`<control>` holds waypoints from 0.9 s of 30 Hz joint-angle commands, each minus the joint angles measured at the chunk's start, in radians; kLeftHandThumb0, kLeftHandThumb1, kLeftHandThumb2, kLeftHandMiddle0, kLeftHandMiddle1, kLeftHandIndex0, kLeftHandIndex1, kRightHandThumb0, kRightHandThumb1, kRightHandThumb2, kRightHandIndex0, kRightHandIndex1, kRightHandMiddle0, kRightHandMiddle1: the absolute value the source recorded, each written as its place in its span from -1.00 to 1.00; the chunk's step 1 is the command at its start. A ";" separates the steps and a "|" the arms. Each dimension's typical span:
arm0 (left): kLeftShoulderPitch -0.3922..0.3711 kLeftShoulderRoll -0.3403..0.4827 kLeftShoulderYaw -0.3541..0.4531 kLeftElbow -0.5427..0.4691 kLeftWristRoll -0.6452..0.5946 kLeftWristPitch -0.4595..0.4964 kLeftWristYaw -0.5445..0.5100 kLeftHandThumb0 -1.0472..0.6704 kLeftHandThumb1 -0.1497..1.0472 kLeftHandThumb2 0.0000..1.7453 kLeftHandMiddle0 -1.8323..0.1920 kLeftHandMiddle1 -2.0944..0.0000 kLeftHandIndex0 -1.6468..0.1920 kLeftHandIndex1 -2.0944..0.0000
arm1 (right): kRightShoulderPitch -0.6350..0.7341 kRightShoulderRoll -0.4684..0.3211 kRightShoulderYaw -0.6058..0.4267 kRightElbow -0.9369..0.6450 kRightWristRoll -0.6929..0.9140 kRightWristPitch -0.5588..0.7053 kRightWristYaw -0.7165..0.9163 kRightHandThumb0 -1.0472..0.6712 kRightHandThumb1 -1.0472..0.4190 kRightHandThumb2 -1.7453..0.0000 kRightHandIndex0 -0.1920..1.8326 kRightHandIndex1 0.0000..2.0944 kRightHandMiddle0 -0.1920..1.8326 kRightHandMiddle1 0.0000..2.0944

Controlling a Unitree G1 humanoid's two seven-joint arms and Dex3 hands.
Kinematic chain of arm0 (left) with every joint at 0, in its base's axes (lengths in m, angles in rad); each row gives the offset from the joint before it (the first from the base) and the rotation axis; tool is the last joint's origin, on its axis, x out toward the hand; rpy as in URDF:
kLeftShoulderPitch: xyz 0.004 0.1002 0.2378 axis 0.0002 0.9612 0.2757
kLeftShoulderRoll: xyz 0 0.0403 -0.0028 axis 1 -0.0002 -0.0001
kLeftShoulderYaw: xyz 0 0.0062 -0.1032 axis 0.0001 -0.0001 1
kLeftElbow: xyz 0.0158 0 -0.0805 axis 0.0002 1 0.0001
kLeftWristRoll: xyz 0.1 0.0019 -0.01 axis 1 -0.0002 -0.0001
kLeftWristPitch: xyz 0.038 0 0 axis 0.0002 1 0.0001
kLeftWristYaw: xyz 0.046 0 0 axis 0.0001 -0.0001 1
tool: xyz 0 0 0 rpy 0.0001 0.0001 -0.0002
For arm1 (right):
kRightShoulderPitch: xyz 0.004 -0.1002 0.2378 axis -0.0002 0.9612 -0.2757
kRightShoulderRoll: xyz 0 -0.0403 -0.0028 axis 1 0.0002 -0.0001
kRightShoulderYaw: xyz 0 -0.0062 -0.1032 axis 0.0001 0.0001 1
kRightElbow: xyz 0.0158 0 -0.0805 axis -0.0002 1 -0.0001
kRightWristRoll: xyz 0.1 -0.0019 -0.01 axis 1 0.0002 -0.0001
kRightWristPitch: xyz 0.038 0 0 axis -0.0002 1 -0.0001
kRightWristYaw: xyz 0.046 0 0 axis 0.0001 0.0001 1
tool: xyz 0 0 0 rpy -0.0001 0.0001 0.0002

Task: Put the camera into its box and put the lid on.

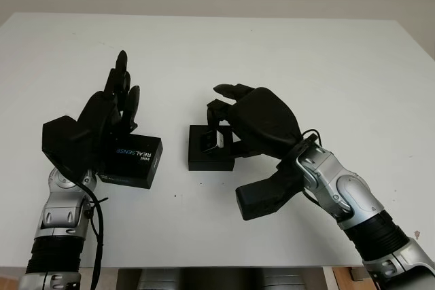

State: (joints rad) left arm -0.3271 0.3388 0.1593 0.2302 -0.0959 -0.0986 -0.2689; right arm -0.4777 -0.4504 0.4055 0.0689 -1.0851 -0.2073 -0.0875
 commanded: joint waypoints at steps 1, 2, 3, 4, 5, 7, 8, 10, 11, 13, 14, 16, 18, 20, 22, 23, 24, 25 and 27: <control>0.013 -0.008 0.003 0.001 -0.007 -0.009 0.001 -0.81 1.00 -0.30 1.00 1.00 1.00 1.00 | 0.004 -0.007 0.004 -0.008 -0.002 0.004 -0.011 -0.71 -0.93 0.94 -0.26 -0.87 -0.25 0.34; 0.012 -0.008 0.002 0.001 -0.007 -0.006 0.001 -0.81 1.00 -0.30 1.00 1.00 1.00 1.00 | 0.004 -0.005 0.004 -0.006 0.000 0.003 -0.014 -0.70 -0.93 0.94 -0.25 -0.87 -0.25 0.34; 0.013 -0.007 0.002 -0.001 -0.007 -0.004 0.000 -0.82 1.00 -0.30 1.00 1.00 1.00 1.00 | 0.006 -0.004 0.005 -0.004 0.003 0.002 -0.018 -0.68 -0.92 0.94 -0.25 -0.87 -0.24 0.34; 0.015 -0.006 0.001 -0.003 -0.006 -0.003 0.000 -0.82 1.00 -0.30 1.00 1.00 1.00 1.00 | 0.008 -0.001 0.005 0.001 0.007 -0.001 -0.029 -0.66 -0.91 0.94 -0.24 -0.86 -0.24 0.34; 0.016 -0.005 0.000 -0.003 -0.005 -0.006 -0.001 -0.82 1.00 -0.30 1.00 1.00 1.00 1.00 | 0.011 0.004 0.004 0.008 0.015 -0.004 -0.039 -0.63 -0.90 0.95 -0.23 -0.86 -0.23 0.35; 0.018 -0.005 -0.001 -0.005 -0.006 -0.005 -0.003 -0.82 1.00 -0.30 1.00 1.00 1.00 1.00 | 0.014 0.015 0.003 0.025 0.039 -0.015 -0.063 -0.49 -0.86 0.96 -0.22 -0.86 -0.21 0.35; 0.018 -0.005 -0.001 -0.005 -0.006 -0.004 -0.004 -0.82 1.00 -0.29 1.00 1.00 1.00 1.00 | 0.014 0.019 0.003 0.035 0.048 -0.020 -0.074 -0.43 -0.85 0.95 -0.22 -0.86 -0.20 0.35; 0.019 -0.006 0.000 -0.005 -0.009 -0.006 -0.005 -0.81 1.00 -0.29 1.00 1.00 1.00 1.00 | 0.010 0.022 0.007 0.053 0.057 -0.032 -0.102 -0.35 -0.84 0.95 -0.21 -0.85 -0.21 0.30; 0.019 -0.007 0.000 -0.003 -0.009 -0.009 -0.005 -0.81 1.00 -0.29 1.00 1.00 1.00 1.00 | 0.007 0.025 0.009 0.063 0.059 -0.038 -0.120 -0.34 -0.84 0.94 -0.20 -0.85 -0.21 0.27; 0.019 -0.009 0.001 -0.001 -0.012 -0.014 -0.004 -0.80 1.00 -0.29 1.00 1.00 1.00 1.00 | 0.003 0.028 0.011 0.079 0.063 -0.048 -0.144 -0.33 -0.84 0.94 -0.20 -0.84 -0.20 0.23; 0.019 -0.010 0.002 -0.001 -0.013 -0.016 -0.004 -0.80 1.00 -0.29 1.00 1.00 1.00 1.00 | 0.001 0.029 0.012 0.085 0.064 -0.050 -0.152 -0.32 -0.84 0.94 -0.20 -0.84 -0.21 0.23; 0.020 -0.009 0.001 -0.001 -0.011 -0.015 -0.003 -0.80 1.00 -0.29 1.00 1.00 1.00 1.00 | -0.006 0.036 0.013 0.104 0.072 -0.054 -0.171 -0.31 -0.84 0.94 -0.20 -0.84 -0.22 0.21; 0.021 -0.008 0.001 -0.003 -0.009 -0.013 -0.003 -0.80 1.00 -0.29 1.00 1.00 1.00 1.00 | -0.015 0.041 0.012 0.133 0.086 -0.064 -0.194 -0.31 -0.83 0.94 -0.20 -0.84 -0.22 0.20; 0.023 -0.006 0.001 -0.005 -0.011 -0.011 -0.008 -0.80 1.00 -0.29 1.00 1.00 1.00 1.00 | -0.024 0.045 0.009 0.159 0.107 -0.074 -0.206 -0.30 -0.83 0.94 -0.21 -0.83 -0.21 0.22; 0.024 -0.006 0.002 -0.008 -0.012 -0.010 -0.009 -0.80 1.00 -0.28 1.00 1.00 1.00 1.00 | -0.032 0.048 0.004 0.183 0.129 -0.082 -0.211 -0.29 -0.83 0.94 -0.23 -0.81 -0.22 0.28; 0.025 -0.006 0.002 -0.009 -0.010 -0.010 -0.007 -0.80 1.00 -0.29 1.00 1.00 1.00 1.00 | -0.036 0.049 0.003 0.194 0.139 -0.086 -0.214 -0.29 -0.84 0.94 -0.24 -0.79 -0.23 0.30; 0.026 -0.006 0.003 -0.010 -0.010 -0.010 -0.006 -0.80 1.00 -0.29 1.00 1.00 1.00 1.00 | -0.039 0.049 0.003 0.201 0.145 -0.089 -0.216 -0.29 -0.85 0.94 -0.26 -0.78 -0.24 0.32; 0.026 -0.006 0.004 -0.011 -0.012 -0.008 -0.007 -0.80 1.00 -0.29 1.00 1.00 1.00 1.00 | -0.043 0.048 0.002 0.209 0.149 -0.091 -0.221 -0.29 -0.85 0.93 -0.27 -0.77 -0.25 0.34; 0.025 -0.006 0.004 -0.009 -0.014 -0.010 -0.010 -0.79 1.00 -0.29 1.00 1.00 1.00 1.00 | -0.049 0.048 -0.002 0.217 0.156 -0.092 -0.233 -0.29 -0.85 0.94 -0.28 -0.75 -0.25 0.37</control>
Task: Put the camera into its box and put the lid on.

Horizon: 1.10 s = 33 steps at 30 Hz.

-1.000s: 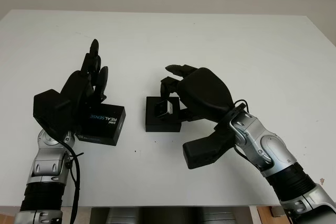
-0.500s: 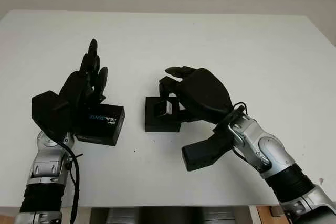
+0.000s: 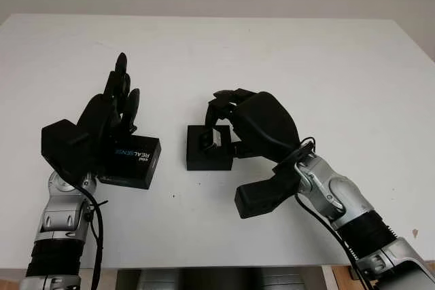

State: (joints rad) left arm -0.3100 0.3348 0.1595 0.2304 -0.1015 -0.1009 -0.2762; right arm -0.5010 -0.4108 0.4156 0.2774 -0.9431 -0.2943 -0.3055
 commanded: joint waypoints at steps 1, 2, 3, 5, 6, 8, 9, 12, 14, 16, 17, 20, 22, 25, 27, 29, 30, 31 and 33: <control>0.007 -0.002 0.004 -0.006 -0.009 -0.011 -0.004 -0.79 1.00 -0.29 1.00 1.00 1.00 1.00 | -0.030 0.009 -0.017 0.011 0.024 -0.009 -0.019 -0.28 -0.85 0.94 -0.28 -0.74 -0.25 0.38; 0.006 -0.001 0.004 -0.004 -0.008 -0.013 -0.005 -0.79 1.00 -0.29 1.00 1.00 1.00 1.00 | -0.033 0.009 -0.019 0.013 0.031 -0.012 -0.020 -0.27 -0.85 0.94 -0.29 -0.73 -0.26 0.39; 0.005 -0.001 0.004 -0.003 -0.009 -0.012 -0.005 -0.79 1.00 -0.29 1.00 1.00 1.00 1.00 | -0.036 0.009 -0.021 0.015 0.036 -0.013 -0.022 -0.27 -0.85 0.94 -0.29 -0.72 -0.26 0.39; 0.004 0.002 0.004 -0.003 -0.008 -0.006 -0.009 -0.79 1.00 -0.29 1.00 1.00 1.00 1.00 | -0.040 0.011 -0.025 0.021 0.047 -0.015 -0.031 -0.27 -0.84 0.94 -0.30 -0.70 -0.26 0.39; 0.003 0.004 0.003 -0.002 -0.006 -0.006 -0.009 -0.80 1.00 -0.29 1.00 1.00 1.00 1.00 | -0.042 0.013 -0.027 0.024 0.054 -0.014 -0.031 -0.27 -0.84 0.94 -0.31 -0.68 -0.26 0.37; 0.000 0.004 0.003 0.000 -0.003 -0.007 -0.008 -0.81 1.00 -0.29 1.00 1.00 1.00 1.00 | -0.044 0.014 -0.030 0.029 0.068 -0.015 -0.029 -0.27 -0.84 0.94 -0.35 -0.63 -0.25 0.33; 0.000 0.004 0.002 0.001 0.000 -0.008 -0.006 -0.81 1.00 -0.29 1.00 1.00 1.00 1.00 | -0.045 0.014 -0.031 0.031 0.075 -0.017 -0.028 -0.27 -0.84 0.94 -0.36 -0.62 -0.25 0.32; -0.002 0.002 0.003 -0.004 0.000 -0.001 -0.001 -0.81 1.00 -0.29 1.00 1.00 1.00 1.00 | -0.044 0.014 -0.039 0.027 0.104 -0.023 -0.018 -0.27 -0.84 0.94 -0.38 -0.60 -0.26 0.29; -0.003 0.002 0.003 -0.005 0.002 0.002 0.002 -0.82 1.00 -0.30 1.00 1.00 1.00 1.00 | -0.045 0.014 -0.043 0.026 0.115 -0.028 -0.016 -0.26 -0.84 0.94 -0.40 -0.57 -0.27 0.26; -0.005 0.001 0.004 -0.003 -0.002 0.002 0.001 -0.82 1.00 -0.30 1.00 1.00 1.00 1.00 | -0.047 0.013 -0.051 0.017 0.122 -0.024 -0.011 -0.26 -0.85 0.94 -0.42 -0.55 -0.28 0.24; -0.005 0.001 0.005 -0.001 -0.003 0.001 0.000 -0.82 1.00 -0.30 1.00 1.00 1.00 1.00 | -0.049 0.014 -0.055 0.015 0.121 -0.022 -0.015 -0.26 -0.85 0.94 -0.42 -0.53 -0.27 0.23; -0.006 0.000 0.006 0.002 -0.004 -0.003 0.001 -0.81 1.00 -0.30 1.00 1.00 1.00 1.00 | -0.052 0.018 -0.066 0.013 0.131 -0.024 -0.016 -0.28 -0.84 0.94 -0.41 -0.49 -0.23 0.22; -0.006 0.002 0.005 0.002 -0.003 -0.001 0.000 -0.81 1.00 -0.30 1.00 1.00 1.00 1.00 | -0.052 0.019 -0.071 0.010 0.136 -0.026 -0.013 -0.29 -0.83 0.94 -0.41 -0.47 -0.22 0.23; -0.005 0.004 0.004 -0.002 0.000 0.007 0.001 -0.82 1.00 -0.30 1.00 1.00 1.00 1.00 | -0.047 0.028 -0.085 0.000 0.173 -0.026 0.013 -0.30 -0.84 0.94 -0.44 -0.44 -0.22 0.27; -0.006 0.005 0.004 -0.002 -0.001 0.006 -0.002 -0.81 1.00 -0.30 1.00 1.00 1.00 1.00 | -0.041 0.037 -0.096 -0.007 0.212 -0.026 0.043 -0.28 -0.84 0.94 -0.46 -0.41 -0.24 0.30; -0.007 0.007 0.003 0.001 -0.001 0.002 -0.006 -0.81 1.00 -0.29 1.00 1.00 1.00 1.00 | -0.035 0.043 -0.100 -0.013 0.235 -0.025 0.066 -0.27 -0.85 0.94 -0.47 -0.39 -0.26 0.30; -0.007 0.007 0.003 0.001 -0.001 0.002 -0.006 -0.81 1.00 -0.29 1.00 1.00 1.00 1.00 | -0.033 0.045 -0.101 -0.013 0.242 -0.026 0.072 -0.27 -0.85 0.94 -0.48 -0.38 -0.26 0.31; -0.008 0.008 0.004 0.003 0.000 0.001 -0.005 -0.82 1.00 -0.29 1.00 1.00 1.00 1.00 | -0.031 0.046 -0.101 -0.012 0.243 -0.028 0.075 -0.27 -0.85 0.94 -0.49 -0.37 -0.26 0.31; -0.007 0.007 0.006 0.000 -0.002 0.004 -0.003 -0.81 1.00 -0.30 1.00 1.00 1.00 1.00 | -0.030 0.044 -0.099 -0.016 0.245 -0.025 0.092 -0.27 -0.85 0.94 -0.51 -0.35 -0.27 0.32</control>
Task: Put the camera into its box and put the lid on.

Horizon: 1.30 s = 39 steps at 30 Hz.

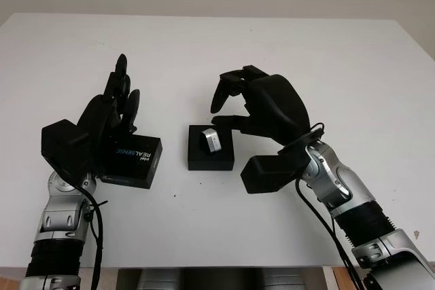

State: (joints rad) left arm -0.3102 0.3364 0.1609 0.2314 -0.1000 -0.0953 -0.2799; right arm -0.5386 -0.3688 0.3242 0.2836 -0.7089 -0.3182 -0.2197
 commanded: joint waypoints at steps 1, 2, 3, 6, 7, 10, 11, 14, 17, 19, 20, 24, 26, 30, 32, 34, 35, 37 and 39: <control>-0.007 0.006 0.005 -0.002 -0.004 0.002 0.000 -0.81 1.00 -0.30 1.00 1.00 1.00 1.00 | 0.008 0.004 -0.009 -0.025 0.014 0.002 0.016 -0.28 -0.85 0.94 -0.52 -0.35 -0.28 0.32; -0.006 0.008 0.005 -0.002 -0.003 0.002 0.000 -0.81 1.00 -0.30 1.00 1.00 1.00 1.00 | 0.008 0.004 -0.011 -0.028 0.018 0.005 0.025 -0.28 -0.85 0.94 -0.52 -0.35 -0.28 0.32; -0.006 0.009 0.004 -0.002 -0.001 0.002 0.000 -0.81 1.00 -0.30 1.00 1.00 1.00 1.00 | 0.008 0.005 -0.013 -0.031 0.020 0.007 0.031 -0.29 -0.85 0.94 -0.53 -0.35 -0.29 0.31; -0.007 0.007 0.004 0.001 0.000 -0.001 0.004 -0.81 1.00 -0.29 1.00 1.00 1.00 1.00 | -0.005 -0.018 -0.010 -0.034 0.014 -0.019 0.043 -0.33 -0.85 0.94 -0.57 -0.37 -0.31 0.26; -0.007 0.006 0.005 0.001 -0.001 -0.001 0.006 -0.82 1.00 -0.30 1.00 1.00 1.00 1.00 | -0.009 -0.026 -0.008 -0.033 0.008 -0.031 0.042 -0.36 -0.84 0.94 -0.58 -0.39 -0.31 0.19; -0.008 0.004 0.005 -0.001 -0.004 0.001 0.006 -0.82 1.00 -0.31 1.00 1.00 1.00 1.00 | -0.022 -0.040 -0.015 -0.045 0.030 -0.045 0.089 -0.42 -0.83 0.94 -0.64 -0.44 -0.36 0.09; -0.007 0.004 0.005 -0.001 -0.004 0.000 0.006 -0.82 1.00 -0.31 1.00 1.00 1.00 1.00 | -0.024 -0.040 -0.020 -0.055 0.038 -0.040 0.107 -0.43 -0.82 0.94 -0.64 -0.46 -0.36 0.04; -0.004 0.004 0.004 -0.003 -0.003 0.002 0.006 -0.82 1.00 -0.31 1.00 1.00 1.00 1.00 | -0.016 -0.031 -0.026 -0.127 -0.017 0.028 0.120 -0.54 -0.85 0.93 -0.61 -0.48 -0.34 -0.02; -0.004 0.002 0.002 -0.001 -0.002 -0.001 0.007 -0.82 1.00 -0.30 1.00 1.00 1.00 1.00 | 0.003 -0.027 0.008 -0.214 -0.212 0.126 0.040 -0.69 -0.96 0.88 -0.53 -0.47 -0.27 0.02; -0.003 0.000 0.000 -0.001 0.000 -0.002 0.008 -0.82 1.00 -0.30 1.00 1.00 1.00 1.00 | 0.020 -0.026 0.038 -0.269 -0.325 0.181 0.028 -0.76 -0.99 0.78 -0.51 -0.48 -0.28 0.07; -0.003 -0.001 0.000 -0.001 0.000 -0.003 0.009 -0.82 1.00 -0.30 1.00 1.00 1.00 1.00 | 0.027 -0.024 0.047 -0.286 -0.356 0.198 0.029 -0.80 -1.00 0.74 -0.49 -0.48 -0.30 0.09; -0.003 0.001 -0.002 0.000 0.001 -0.005 0.005 -0.81 1.00 -0.29 1.00 1.00 1.00 1.00 | 0.049 -0.022 0.077 -0.317 -0.404 0.208 0.041 -0.85 -1.00 0.78 -0.50 -0.52 -0.35 0.06; -0.003 0.000 -0.001 0.001 0.000 -0.007 0.007 -0.81 1.00 -0.29 1.00 1.00 1.00 1.00 | 0.046 -0.029 0.083 -0.309 -0.387 0.191 0.068 -0.86 -1.00 0.80 -0.54 -0.56 -0.42 0.00; 0.000 -0.006 0.003 0.002 -0.004 -0.011 0.014 -0.81 1.00 -0.31 1.00 1.00 1.00 1.00 | 0.014 -0.036 0.057 -0.303 -0.278 0.172 0.196 -0.87 -1.00 0.81 -0.57 -0.70 -0.45 -0.22; 0.001 -0.006 0.003 0.001 -0.006 -0.008 0.013 -0.80 1.00 -0.31 1.00 1.00 1.00 1.00 | -0.005 -0.040 0.045 -0.307 -0.232 0.175 0.264 -0.88 -1.00 0.79 -0.57 -0.73 -0.45 -0.27; 0.002 -0.005 0.001 0.001 -0.006 -0.009 0.009 -0.80 1.00 -0.31 1.00 1.00 1.00 1.00 | -0.024 -0.041 0.036 -0.308 -0.189 0.180 0.330 -0.88 -1.00 0.82 -0.56 -0.74 -0.43 -0.31; 0.003 -0.003 0.000 -0.001 -0.005 -0.007 0.008 -0.80 1.00 -0.30 1.00 1.00 1.00 1.00 | -0.037 -0.043 0.033 -0.307 -0.168 0.183 0.366 -0.88 -1.00 0.85 -0.56 -0.77 -0.42 -0.35; 0.003 0.002 -0.004 0.000 0.000 -0.013 0.001 -0.80 1.00 -0.28 1.00 1.00 1.00 1.00 | -0.068 -0.049 0.032 -0.299 -0.149 0.188 0.425 -0.89 -1.00 0.90 -0.55 -0.82 -0.37 -0.46; 0.003 0.002 -0.005 -0.001 0.000 -0.016 -0.004 -0.79 1.00 -0.27 1.00 1.00 1.00 1.00 | -0.091 -0.050 0.031 -0.286 -0.144 0.191 0.450 -0.90 -0.99 0.93 -0.52 -0.85 -0.33 -0.52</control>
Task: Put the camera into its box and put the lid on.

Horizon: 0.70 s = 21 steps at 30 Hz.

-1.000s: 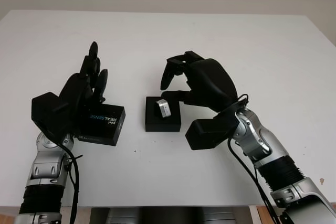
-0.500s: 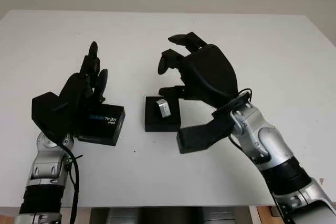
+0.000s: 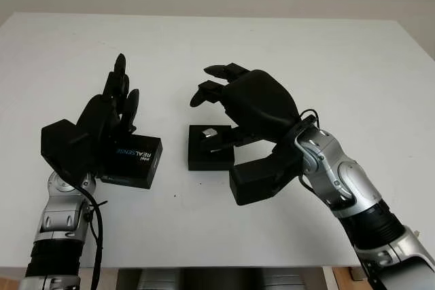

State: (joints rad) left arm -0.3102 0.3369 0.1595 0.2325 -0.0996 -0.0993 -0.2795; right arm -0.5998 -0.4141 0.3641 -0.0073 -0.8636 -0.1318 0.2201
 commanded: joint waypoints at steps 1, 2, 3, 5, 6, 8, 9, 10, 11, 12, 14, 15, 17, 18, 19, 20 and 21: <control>0.003 0.001 -0.003 -0.001 -0.002 -0.011 -0.005 -0.80 1.00 -0.27 1.00 1.00 1.00 1.00 | -0.040 -0.004 -0.009 0.010 0.009 0.010 0.017 -0.89 -1.00 0.93 -0.52 -0.85 -0.32 -0.54; 0.003 -0.001 -0.002 0.001 -0.003 -0.012 -0.005 -0.80 1.00 -0.27 1.00 1.00 1.00 1.00 | -0.048 -0.003 -0.008 0.016 0.000 0.017 0.017 -0.89 -1.00 0.93 -0.51 -0.86 -0.31 -0.54; 0.003 -0.003 -0.001 0.001 -0.004 -0.013 -0.005 -0.79 1.00 -0.27 1.00 1.00 1.00 1.00 | -0.054 -0.001 -0.004 0.018 -0.013 0.025 0.016 -0.88 -1.00 0.93 -0.50 -0.86 -0.30 -0.54; 0.005 -0.005 -0.002 -0.001 -0.007 -0.006 -0.009 -0.79 1.00 -0.28 1.00 1.00 1.00 1.00 | -0.054 0.003 0.008 0.019 -0.053 0.040 -0.010 -0.86 -1.00 0.91 -0.50 -0.87 -0.28 -0.55; 0.007 -0.004 -0.004 -0.003 -0.006 -0.004 -0.011 -0.79 1.00 -0.27 1.00 1.00 1.00 1.00 | -0.051 0.006 0.015 0.019 -0.076 0.046 -0.029 -0.86 -1.00 0.90 -0.48 -0.86 -0.26 -0.54; 0.011 -0.005 -0.006 -0.008 -0.002 -0.001 -0.008 -0.79 1.00 -0.26 1.00 1.00 1.00 1.00 | -0.039 0.012 0.028 0.021 -0.118 0.055 -0.075 -0.84 -1.00 0.86 -0.45 -0.86 -0.21 -0.51; 0.013 -0.005 -0.006 -0.012 -0.002 0.006 -0.007 -0.79 1.00 -0.25 1.00 1.00 1.00 1.00 | -0.033 0.016 0.034 0.021 -0.134 0.062 -0.089 -0.82 -1.00 0.84 -0.44 -0.86 -0.20 -0.48; 0.014 -0.005 -0.007 -0.014 -0.001 0.009 -0.006 -0.79 1.00 -0.25 1.00 1.00 1.00 1.00 | -0.026 0.019 0.040 0.024 -0.152 0.067 -0.111 -0.81 -1.00 0.82 -0.43 -0.87 -0.23 -0.39; 0.014 -0.004 -0.008 -0.013 0.000 0.008 -0.006 -0.79 1.00 -0.25 1.00 1.00 1.00 1.00 | -0.020 0.022 0.046 0.026 -0.166 0.071 -0.128 -0.81 -1.00 0.81 -0.41 -0.88 -0.25 -0.27; 0.013 -0.004 -0.008 -0.012 0.000 0.008 -0.007 -0.80 1.00 -0.24 1.00 1.00 1.00 1.00 | -0.016 0.022 0.053 0.031 -0.180 0.070 -0.147 -0.81 -1.00 0.79 -0.39 -0.89 -0.30 -0.11; 0.011 -0.004 -0.007 -0.007 -0.001 0.000 -0.009 -0.79 1.00 -0.24 1.00 1.00 1.00 1.00 | -0.017 0.012 0.066 0.039 -0.195 0.059 -0.152 -0.83 -1.00 0.81 -0.40 -0.92 -0.39 0.00; 0.010 -0.004 -0.007 -0.003 -0.002 -0.006 -0.010 -0.79 1.00 -0.24 1.00 1.00 1.00 1.00 | -0.023 0.006 0.068 0.041 -0.185 0.051 -0.135 -0.83 -1.00 0.82 -0.42 -0.93 -0.42 -0.02; 0.009 -0.007 -0.005 0.001 -0.003 -0.014 -0.008 -0.77 1.00 -0.24 1.00 1.00 1.00 1.00 | -0.038 -0.002 0.061 0.043 -0.151 0.039 -0.084 -0.84 -0.99 0.88 -0.46 -0.95 -0.46 -0.13; 0.009 -0.008 -0.004 0.005 -0.002 -0.021 -0.005 -0.77 1.00 -0.24 1.00 1.00 1.00 1.00 | -0.050 -0.007 0.052 0.046 -0.128 0.033 -0.054 -0.84 -0.98 0.90 -0.47 -0.96 -0.46 -0.16; 0.009 -0.008 -0.004 0.007 -0.003 -0.024 -0.005 -0.77 1.00 -0.24 1.00 1.00 1.00 1.00 | -0.064 -0.011 0.043 0.049 -0.104 0.032 -0.021 -0.85 -0.96 0.92 -0.48 -0.96 -0.45 -0.22; 0.008 -0.007 -0.003 0.009 -0.004 -0.026 -0.007 -0.77 1.00 -0.25 1.00 1.00 1.00 1.00 | -0.077 -0.015 0.036 0.055 -0.081 0.028 0.003 -0.85 -0.92 0.94 -0.49 -0.96 -0.43 -0.28; 0.009 -0.006 -0.002 0.008 -0.005 -0.024 -0.008 -0.77 1.00 -0.25 1.00 1.00 1.00 1.00 | -0.091 -0.020 0.031 0.062 -0.066 0.028 0.026 -0.84 -0.90 0.94 -0.49 -0.96 -0.41 -0.30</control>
State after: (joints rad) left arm -0.3066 0.3357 0.1563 0.2355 -0.0999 -0.1129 -0.2852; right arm -0.6547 -0.4214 0.4151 0.0481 -0.9516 -0.0975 0.2274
